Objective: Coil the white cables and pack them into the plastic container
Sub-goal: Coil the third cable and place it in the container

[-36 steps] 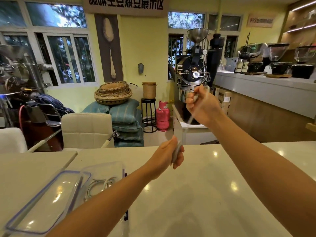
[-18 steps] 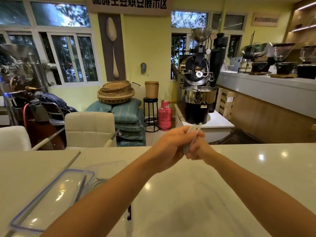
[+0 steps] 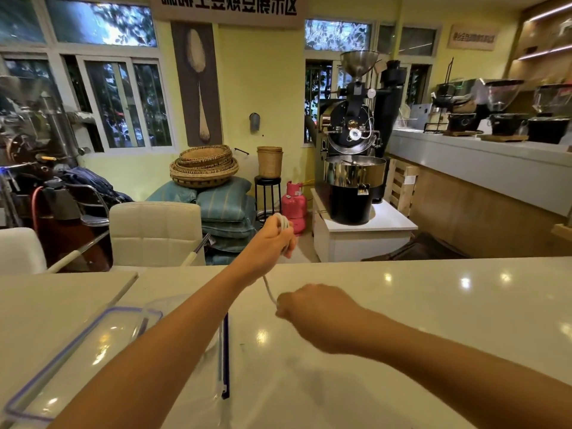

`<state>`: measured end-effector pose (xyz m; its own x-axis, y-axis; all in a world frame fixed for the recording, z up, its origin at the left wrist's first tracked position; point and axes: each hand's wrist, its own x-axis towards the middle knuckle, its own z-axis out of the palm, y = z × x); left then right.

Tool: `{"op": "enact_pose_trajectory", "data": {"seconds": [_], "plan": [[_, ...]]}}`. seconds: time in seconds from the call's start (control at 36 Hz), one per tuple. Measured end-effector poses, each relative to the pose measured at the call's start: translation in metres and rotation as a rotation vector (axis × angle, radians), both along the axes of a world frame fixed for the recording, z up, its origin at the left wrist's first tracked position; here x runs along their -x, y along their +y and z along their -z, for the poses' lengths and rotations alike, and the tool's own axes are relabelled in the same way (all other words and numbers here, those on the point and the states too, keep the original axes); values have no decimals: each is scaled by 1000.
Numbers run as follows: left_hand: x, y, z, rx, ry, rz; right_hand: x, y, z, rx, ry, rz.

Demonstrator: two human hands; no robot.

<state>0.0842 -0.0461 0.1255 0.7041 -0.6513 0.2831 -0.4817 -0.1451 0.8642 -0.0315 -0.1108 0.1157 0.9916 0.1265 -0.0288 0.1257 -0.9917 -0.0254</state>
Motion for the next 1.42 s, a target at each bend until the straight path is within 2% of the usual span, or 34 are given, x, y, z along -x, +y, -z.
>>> {"op": "enact_pose_trajectory", "data": {"seconds": [0.17, 0.31, 0.42, 0.56, 0.69, 0.86, 0.94, 1.17, 1.31, 1.42], "plan": [[-1, 10, -3, -20, 59, 103, 4, -26, -42, -39, -144, -42], [-1, 18, -2, -32, 121, 254, -5, -51, -66, -224, -246, -60], [7, 17, -2, -6, 259, 422, -20, -72, -75, -369, -329, -68], [14, 17, -9, 22, 314, 552, -36, -88, -67, -645, -318, -90], [13, 18, -11, 84, 453, 668, -43, -88, -47, -941, -302, -95], [14, 18, -11, 151, 541, 689, -51, -72, -14, -1390, -228, -35], [13, 19, -10, 162, 563, 646, -54, -67, -1, -1517, -187, -5], [14, 17, -5, 90, 542, 458, -55, -71, 10, -1503, -120, 89], [14, 12, -4, 99, 538, 365, -55, -78, 13, -1349, -143, 112], [15, 7, 1, 118, 545, 312, -57, -79, 13, -1136, -233, 133]]}}
